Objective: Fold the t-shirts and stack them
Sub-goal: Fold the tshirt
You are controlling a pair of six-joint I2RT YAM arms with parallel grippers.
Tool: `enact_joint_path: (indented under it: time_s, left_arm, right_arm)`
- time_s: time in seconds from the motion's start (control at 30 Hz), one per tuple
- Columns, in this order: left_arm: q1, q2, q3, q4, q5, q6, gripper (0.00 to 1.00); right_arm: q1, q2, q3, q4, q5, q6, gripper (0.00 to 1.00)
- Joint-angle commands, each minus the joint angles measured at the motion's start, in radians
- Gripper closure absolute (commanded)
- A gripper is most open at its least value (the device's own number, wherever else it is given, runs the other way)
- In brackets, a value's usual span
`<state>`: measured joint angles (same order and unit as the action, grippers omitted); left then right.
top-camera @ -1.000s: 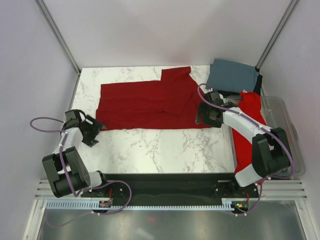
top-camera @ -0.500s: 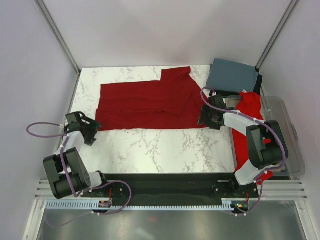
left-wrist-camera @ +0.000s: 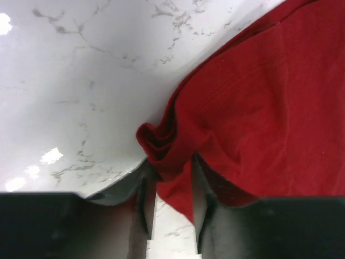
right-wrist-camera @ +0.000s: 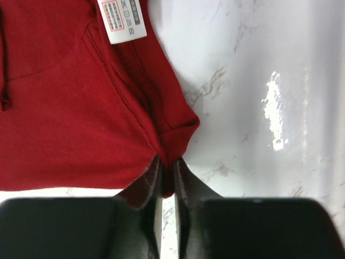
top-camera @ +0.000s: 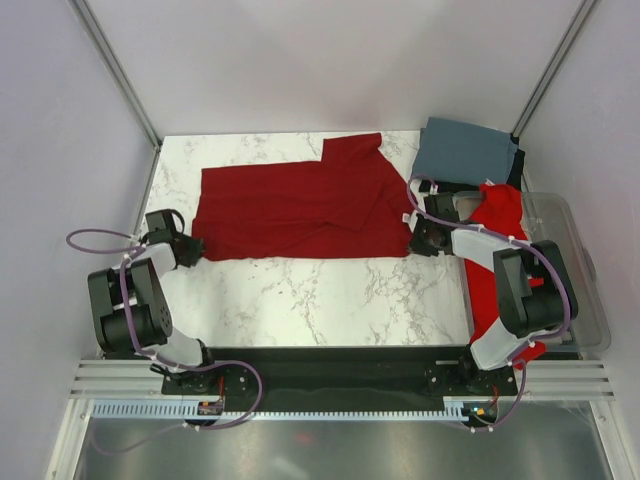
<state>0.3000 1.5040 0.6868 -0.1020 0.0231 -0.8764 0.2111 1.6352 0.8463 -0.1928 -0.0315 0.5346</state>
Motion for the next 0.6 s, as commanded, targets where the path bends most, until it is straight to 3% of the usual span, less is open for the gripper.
enact_joint_path:
  time_s: [0.0, 0.03, 0.07, 0.2, 0.3, 0.43, 0.57]
  left_arm:
    - [-0.012, 0.05, 0.081, -0.004, -0.002, -0.023, 0.76]
    - [-0.016, 0.048, 0.107, -0.04, 0.003, -0.019, 0.93]
    - [-0.018, 0.042, 0.137, -0.073, 0.005, -0.015, 0.98]
    - [-0.015, -0.016, 0.354, -0.276, -0.018, 0.059, 0.98]
    - [0.013, -0.103, 0.424, -0.378, -0.018, 0.102, 0.98]
    - [0.076, -0.201, 0.404, -0.464, 0.074, 0.134, 0.98]
    - [0.109, -0.298, 0.207, -0.47, 0.119, 0.139, 0.98]
  right_arm:
    - [-0.001, 0.006, -0.023, -0.02, -0.04, -0.005, 0.88]
    - [-0.001, 0.006, -0.012, -0.028, -0.054, -0.001, 0.93]
    - [-0.001, 0.005, 0.006, -0.042, -0.065, -0.002, 0.99]
    - [-0.001, -0.05, 0.184, -0.212, -0.05, -0.019, 1.0]
    - [-0.001, -0.176, 0.273, -0.33, -0.009, -0.022, 1.0]
    - [-0.001, -0.296, 0.24, -0.402, 0.018, -0.019, 1.0]
    - [-0.001, -0.403, 0.065, -0.392, -0.002, 0.014, 1.0]
